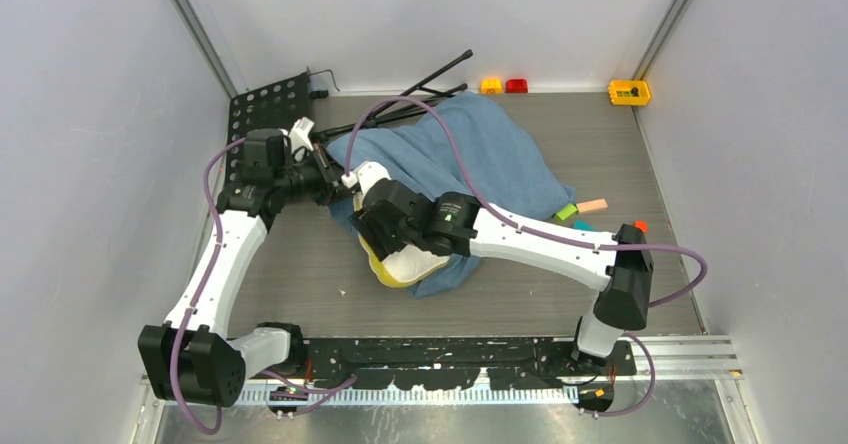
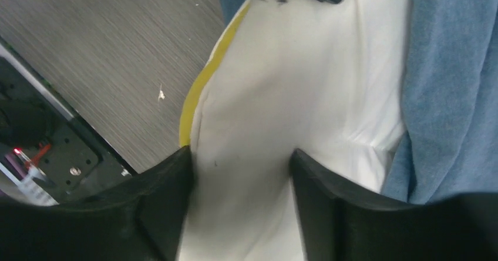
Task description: Remove the pillowcase from the pillow
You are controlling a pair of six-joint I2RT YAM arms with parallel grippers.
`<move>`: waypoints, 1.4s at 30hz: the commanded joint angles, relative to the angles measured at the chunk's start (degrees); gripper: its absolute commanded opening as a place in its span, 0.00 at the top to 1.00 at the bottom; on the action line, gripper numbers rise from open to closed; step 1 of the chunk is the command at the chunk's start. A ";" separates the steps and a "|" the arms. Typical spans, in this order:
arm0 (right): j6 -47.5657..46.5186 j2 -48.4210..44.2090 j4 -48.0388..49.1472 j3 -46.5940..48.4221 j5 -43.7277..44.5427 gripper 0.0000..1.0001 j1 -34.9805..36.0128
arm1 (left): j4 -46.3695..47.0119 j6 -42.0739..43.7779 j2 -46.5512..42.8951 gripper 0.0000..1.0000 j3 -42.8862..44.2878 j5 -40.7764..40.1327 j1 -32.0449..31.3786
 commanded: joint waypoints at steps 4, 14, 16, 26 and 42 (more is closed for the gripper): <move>1.86 -3.39 4.16 -4.03 8.23 0.97 -0.14 | 3.05 1.36 -1.40 0.98 2.85 2.54 -0.32; 3.61 -11.59 7.17 -11.14 7.06 1.00 -3.59 | -7.70 8.99 -7.52 0.28 6.31 -13.78 2.15; 3.77 -12.71 7.59 -11.67 4.90 1.00 -4.86 | -9.13 8.75 -8.43 0.24 5.90 -14.93 3.10; 3.20 -16.67 7.09 -12.15 -2.26 1.00 -8.63 | -8.88 17.88 -14.58 0.30 -1.14 -15.86 3.49; 3.34 -19.96 4.23 -9.84 -7.42 1.00 -9.81 | 1.88 16.13 -9.19 0.39 -4.76 -14.89 3.30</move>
